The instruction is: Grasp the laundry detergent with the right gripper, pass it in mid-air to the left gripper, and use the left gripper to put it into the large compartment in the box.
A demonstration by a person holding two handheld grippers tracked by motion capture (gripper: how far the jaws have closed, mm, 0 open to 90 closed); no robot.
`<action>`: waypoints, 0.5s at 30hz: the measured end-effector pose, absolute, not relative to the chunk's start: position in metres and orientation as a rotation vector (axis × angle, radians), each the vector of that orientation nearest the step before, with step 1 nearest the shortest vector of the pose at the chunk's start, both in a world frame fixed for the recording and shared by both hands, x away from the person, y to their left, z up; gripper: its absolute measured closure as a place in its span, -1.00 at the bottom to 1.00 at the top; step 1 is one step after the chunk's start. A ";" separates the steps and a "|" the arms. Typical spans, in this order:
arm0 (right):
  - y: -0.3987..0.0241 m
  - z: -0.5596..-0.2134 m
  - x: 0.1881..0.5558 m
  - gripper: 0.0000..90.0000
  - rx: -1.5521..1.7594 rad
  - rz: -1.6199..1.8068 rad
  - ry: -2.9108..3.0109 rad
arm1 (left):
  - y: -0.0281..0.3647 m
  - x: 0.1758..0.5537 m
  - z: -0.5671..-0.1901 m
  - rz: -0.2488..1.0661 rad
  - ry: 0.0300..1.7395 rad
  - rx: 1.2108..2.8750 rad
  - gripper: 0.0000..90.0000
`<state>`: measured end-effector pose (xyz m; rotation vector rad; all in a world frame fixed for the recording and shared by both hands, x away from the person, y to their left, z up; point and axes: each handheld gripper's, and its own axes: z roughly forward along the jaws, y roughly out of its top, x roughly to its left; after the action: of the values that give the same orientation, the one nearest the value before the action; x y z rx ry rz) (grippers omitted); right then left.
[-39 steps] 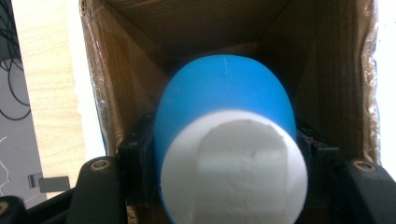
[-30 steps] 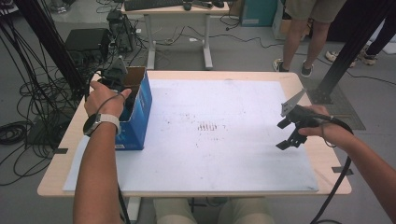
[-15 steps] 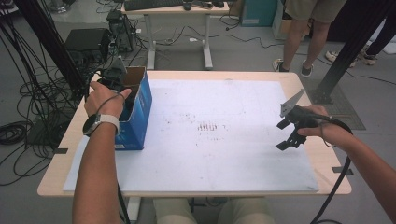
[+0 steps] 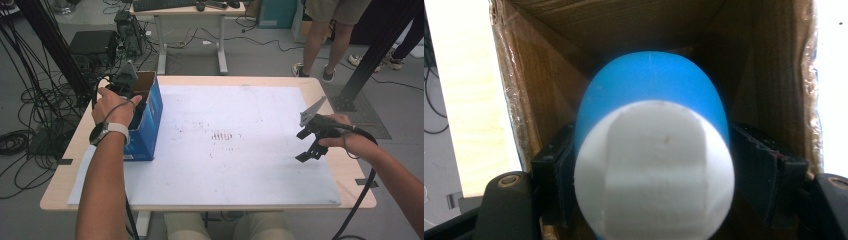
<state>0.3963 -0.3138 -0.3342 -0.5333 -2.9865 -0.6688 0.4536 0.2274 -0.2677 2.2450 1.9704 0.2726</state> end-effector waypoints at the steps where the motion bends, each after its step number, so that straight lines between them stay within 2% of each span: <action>1: -0.314 -0.334 0.396 -0.86 -0.532 -0.671 -2.986 | 0.227 0.453 -0.268 0.283 1.964 2.243 -0.38; 9: -0.314 -0.329 0.396 -0.86 -0.541 -0.681 -2.988 | 0.229 0.449 -0.264 0.284 1.938 2.259 -0.41; 14: -0.313 -0.329 0.396 -0.86 -0.527 -0.683 -2.993 | 0.232 0.446 -0.255 0.279 1.929 2.250 -0.50; 15: -0.312 -0.329 0.396 -0.86 -0.524 -0.684 -2.993 | 0.232 0.446 -0.253 0.278 1.924 2.242 -0.56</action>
<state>0.3957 -0.3124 -0.3293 -0.5239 -2.9934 -0.6840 0.4456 0.2324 -0.2534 2.2423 1.9235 0.2783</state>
